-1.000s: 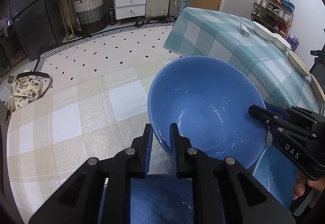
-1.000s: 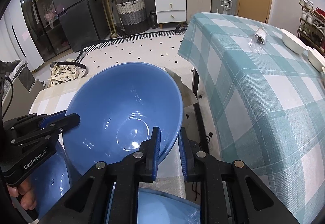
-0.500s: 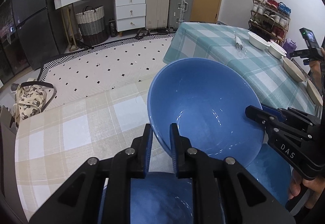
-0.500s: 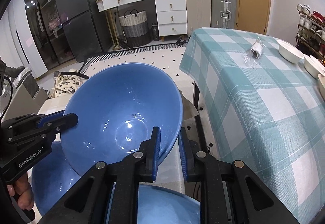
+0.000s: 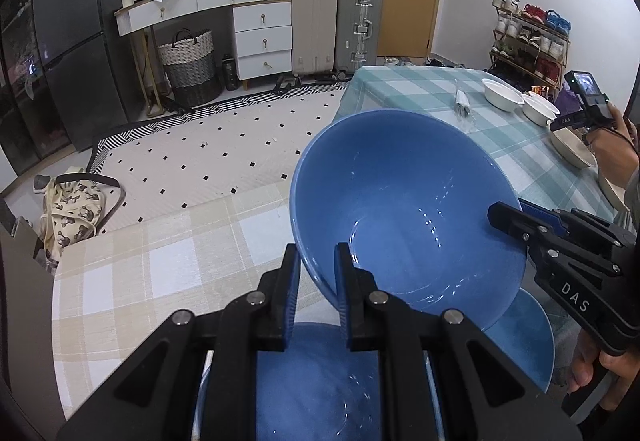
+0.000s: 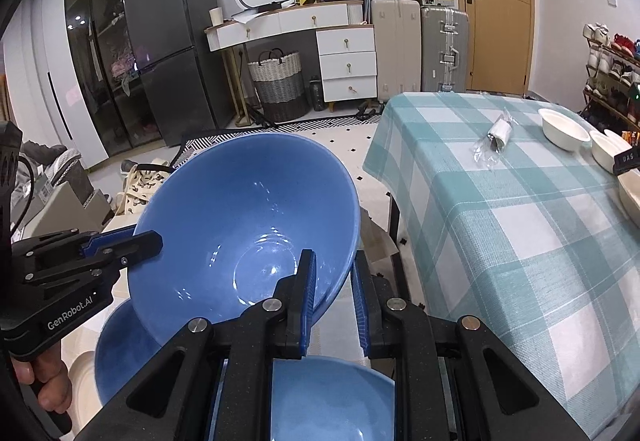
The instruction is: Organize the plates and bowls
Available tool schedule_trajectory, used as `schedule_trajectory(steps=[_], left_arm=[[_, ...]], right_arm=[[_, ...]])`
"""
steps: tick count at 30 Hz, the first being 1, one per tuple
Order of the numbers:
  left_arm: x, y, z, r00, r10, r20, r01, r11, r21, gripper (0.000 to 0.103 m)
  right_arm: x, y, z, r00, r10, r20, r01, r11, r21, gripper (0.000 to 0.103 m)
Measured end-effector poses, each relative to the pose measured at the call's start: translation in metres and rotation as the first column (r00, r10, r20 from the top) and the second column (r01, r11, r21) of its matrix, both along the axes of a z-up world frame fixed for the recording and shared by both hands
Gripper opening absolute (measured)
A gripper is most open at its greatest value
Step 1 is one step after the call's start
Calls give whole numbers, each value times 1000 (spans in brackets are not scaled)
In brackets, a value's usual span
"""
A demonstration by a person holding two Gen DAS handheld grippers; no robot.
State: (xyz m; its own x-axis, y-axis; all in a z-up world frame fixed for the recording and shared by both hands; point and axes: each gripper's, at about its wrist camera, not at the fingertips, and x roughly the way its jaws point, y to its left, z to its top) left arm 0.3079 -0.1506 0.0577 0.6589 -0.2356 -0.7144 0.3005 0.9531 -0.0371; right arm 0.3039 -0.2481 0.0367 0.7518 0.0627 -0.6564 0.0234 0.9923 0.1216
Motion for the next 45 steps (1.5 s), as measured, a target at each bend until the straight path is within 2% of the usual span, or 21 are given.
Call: schedule_trajectory(steps=[12,26,45], left_arm=[[-29,15,25,998,28,48,-29,1000,11,15],[-75,44,41,993,68,101,-69,998,3,15],[-116,72,19,987,142,71,-143,990,8,15]], right_arm=[[-29,17,29,997,51,63,-51,999,2,18],[-75,50,53,985,128,119,-126,992,-24,19],[-112,93,41,966,245,84,-241,969,-62,20]])
